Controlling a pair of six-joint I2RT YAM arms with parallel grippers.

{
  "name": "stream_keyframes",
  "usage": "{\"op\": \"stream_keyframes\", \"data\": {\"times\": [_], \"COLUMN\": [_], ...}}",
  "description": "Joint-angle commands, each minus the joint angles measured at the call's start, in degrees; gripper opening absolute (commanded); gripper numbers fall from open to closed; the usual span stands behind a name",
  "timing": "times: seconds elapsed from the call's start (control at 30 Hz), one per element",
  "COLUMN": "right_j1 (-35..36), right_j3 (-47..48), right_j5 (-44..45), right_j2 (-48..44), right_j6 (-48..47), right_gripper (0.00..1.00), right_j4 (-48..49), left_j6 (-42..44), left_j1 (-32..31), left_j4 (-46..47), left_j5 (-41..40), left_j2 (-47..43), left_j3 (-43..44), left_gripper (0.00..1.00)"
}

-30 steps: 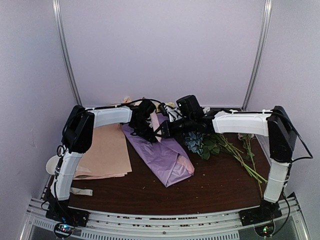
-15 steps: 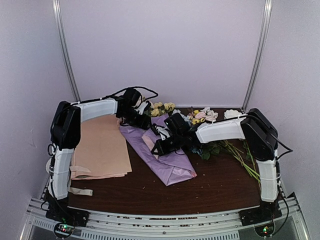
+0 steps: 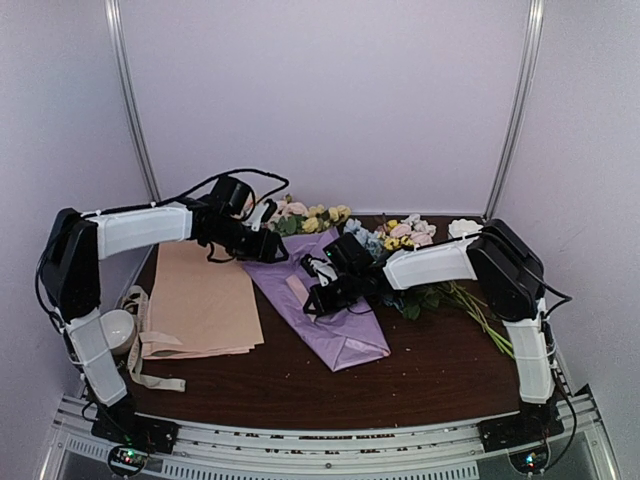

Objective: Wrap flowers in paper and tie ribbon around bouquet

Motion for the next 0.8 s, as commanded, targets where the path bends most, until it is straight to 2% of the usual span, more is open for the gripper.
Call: {"op": "stream_keyframes", "data": {"times": [0.0,0.17,0.3,0.47,0.53,0.6,0.77], "right_j1": [0.58,0.62,0.68,0.62,0.62,0.63,0.61], "right_j3": [1.06,0.84,1.24,1.76,1.80,1.80,1.43], "right_j5": [1.72,1.94,1.70,1.76,1.87,1.83,2.25], "right_j2": [-0.67,-1.09,-1.18,-1.66,-2.00,-2.12,-2.76], "right_j6": [-1.40,-1.59,-1.57,-1.89,-2.01,-2.10,-2.79], "right_gripper": [0.00,0.00,0.00,0.00,0.00,0.00,0.00], "right_j4": [-0.96,-1.04,-0.83,-1.28,-1.35,-1.45,-2.37], "left_j6": [-6.99,-7.86,-7.92,-7.15,-6.75,-6.65,-5.67], "left_j1": [-1.36,-3.31,-3.74,-3.75,-3.77,-3.78,-3.65], "left_j4": [10.00,14.58,13.38,11.40,10.62,10.25,10.28], "left_j5": [2.17,6.43,6.58,4.51,3.69,2.87,1.43], "left_j2": [2.55,5.97,8.69,10.49,11.03,11.17,11.12], "left_j3": [-5.66,-4.80,-3.27,-2.01,-1.44,-1.19,-0.74], "left_gripper": [0.68,0.73,0.73,0.64,0.56,0.43,0.00]}}
